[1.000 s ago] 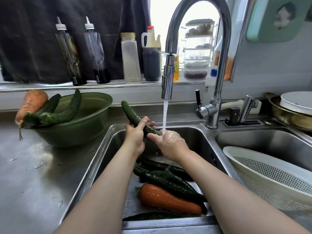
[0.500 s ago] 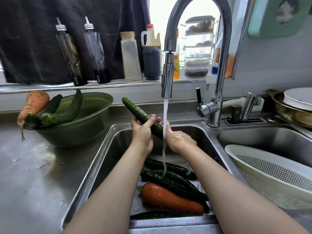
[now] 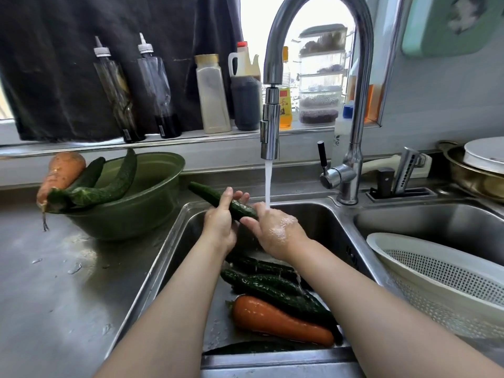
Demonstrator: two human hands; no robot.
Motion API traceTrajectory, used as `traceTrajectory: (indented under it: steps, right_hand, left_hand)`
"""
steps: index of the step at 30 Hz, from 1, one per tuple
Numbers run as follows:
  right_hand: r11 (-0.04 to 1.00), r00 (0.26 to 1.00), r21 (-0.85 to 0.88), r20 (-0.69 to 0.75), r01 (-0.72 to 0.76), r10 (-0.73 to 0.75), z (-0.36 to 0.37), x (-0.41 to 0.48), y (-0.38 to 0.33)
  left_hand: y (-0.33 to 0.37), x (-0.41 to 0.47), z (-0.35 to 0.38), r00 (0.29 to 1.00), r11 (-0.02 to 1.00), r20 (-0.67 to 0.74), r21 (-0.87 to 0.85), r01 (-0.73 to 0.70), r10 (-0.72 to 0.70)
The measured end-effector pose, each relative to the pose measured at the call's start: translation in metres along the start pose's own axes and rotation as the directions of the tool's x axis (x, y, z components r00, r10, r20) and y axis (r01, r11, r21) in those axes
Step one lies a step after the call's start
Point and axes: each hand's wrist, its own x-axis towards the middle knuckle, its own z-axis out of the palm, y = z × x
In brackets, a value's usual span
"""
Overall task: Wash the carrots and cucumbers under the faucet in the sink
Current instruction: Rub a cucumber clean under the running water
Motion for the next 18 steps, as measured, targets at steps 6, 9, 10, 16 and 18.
traceTrajectory:
  steps: [6,9,10,16,18]
  right_hand:
    - [0.971,0.964,0.062,0.148,-0.231,0.22,-0.004,0.007,0.006]
    - [0.757,0.875,0.45,0.338,-0.474,0.347,-0.002,-0.002,0.017]
    - [0.628,0.83,0.546,0.409,-0.555,0.379,0.0,-0.006,0.017]
    - [0.471,0.864,0.754,0.254,-0.458,0.434,0.01,0.01,0.017]
    - [0.501,0.884,0.76,0.204,-0.414,0.42,0.009,0.007,0.02]
  left_hand:
    - [-0.001,-0.022,0.016,0.99,0.997,0.125,0.005,0.072,-0.072]
    - [-0.011,-0.026,0.02,0.999,0.953,0.037,0.302,-0.02,0.009]
    - [-0.017,-0.027,0.022,0.999,0.911,-0.011,0.409,-0.041,0.05]
    - [-0.039,-0.044,0.039,0.976,0.746,-0.024,0.648,-0.151,0.218]
    - [-0.044,-0.044,0.043,0.965,0.753,0.064,0.613,-0.24,0.256]
